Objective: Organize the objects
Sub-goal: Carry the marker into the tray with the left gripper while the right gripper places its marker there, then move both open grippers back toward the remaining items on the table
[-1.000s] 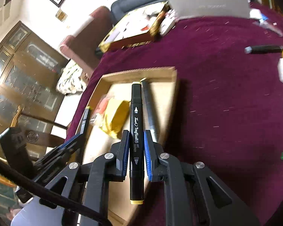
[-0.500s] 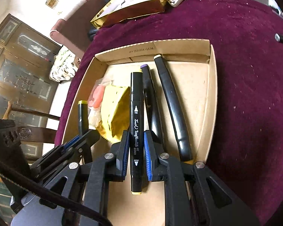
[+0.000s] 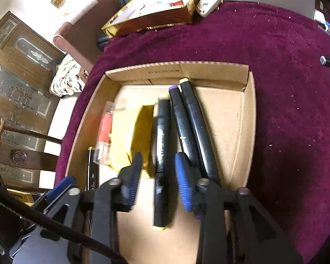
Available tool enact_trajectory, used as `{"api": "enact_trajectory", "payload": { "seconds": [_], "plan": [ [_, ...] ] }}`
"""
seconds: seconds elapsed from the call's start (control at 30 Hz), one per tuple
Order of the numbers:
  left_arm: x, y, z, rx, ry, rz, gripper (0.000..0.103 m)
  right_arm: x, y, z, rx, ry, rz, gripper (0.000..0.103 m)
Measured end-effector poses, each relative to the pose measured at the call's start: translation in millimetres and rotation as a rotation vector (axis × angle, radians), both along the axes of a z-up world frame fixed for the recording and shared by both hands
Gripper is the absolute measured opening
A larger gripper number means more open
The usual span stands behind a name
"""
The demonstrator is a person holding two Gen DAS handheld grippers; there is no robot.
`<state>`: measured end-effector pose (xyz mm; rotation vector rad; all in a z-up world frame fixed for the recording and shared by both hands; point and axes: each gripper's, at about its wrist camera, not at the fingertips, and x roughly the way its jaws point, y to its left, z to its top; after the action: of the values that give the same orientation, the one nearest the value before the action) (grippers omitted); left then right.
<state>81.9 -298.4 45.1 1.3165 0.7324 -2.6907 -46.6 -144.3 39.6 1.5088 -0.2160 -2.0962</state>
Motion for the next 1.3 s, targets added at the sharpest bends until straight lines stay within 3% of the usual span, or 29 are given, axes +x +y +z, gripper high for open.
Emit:
{"api": "enact_trajectory", "payload": {
  "seconds": [0.03,0.27,0.47,0.53,0.6,0.7,0.8,0.9,1.13,1.27,1.3],
  "plan": [
    [4.7,-0.1,2.8,0.005,0.011,0.010,0.049,2.3,2.4,5.2,-0.003,0.017,-0.003,0.046],
    [27.2,14.8,24.0,0.049,0.108,0.058,0.054,28.2,45.8,49.0,-0.034,0.165,-0.051,0.060],
    [39.5,60.3,57.0,-0.047,0.204,-0.031,0.054,71.1,125.6,84.1,-0.014,0.399,-0.169,0.061],
    [44.0,83.2,66.9,-0.081,0.234,-0.083,0.057,86.0,164.9,95.9,-0.016,0.473,-0.220,0.080],
    [44.2,106.4,70.9,-0.081,0.246,-0.150,0.062,93.7,209.2,102.1,-0.004,0.504,-0.288,0.083],
    [38.5,149.8,67.8,-0.061,0.231,-0.282,0.062,94.6,271.6,96.6,0.030,0.462,-0.374,0.082],
    [28.2,193.8,52.5,-0.028,0.180,-0.390,0.062,89.9,338.2,76.0,0.069,0.362,-0.496,0.082],
    [19.4,226.7,37.0,-0.001,0.113,-0.456,0.062,80.9,386.0,47.2,0.031,0.239,-0.565,0.082],
    [12.9,256.8,26.5,-0.057,0.050,-0.482,0.062,45.8,390.4,11.8,-0.045,0.112,-0.527,0.082],
    [14.4,250.5,17.9,-0.062,0.026,-0.447,0.062,53.9,371.1,-12.8,-0.046,-0.005,-0.511,0.083],
    [12.8,249.6,15.3,-0.059,0.021,-0.440,0.062,60.3,369.2,-13.3,-0.036,0.021,-0.521,0.083]
  ]
}}
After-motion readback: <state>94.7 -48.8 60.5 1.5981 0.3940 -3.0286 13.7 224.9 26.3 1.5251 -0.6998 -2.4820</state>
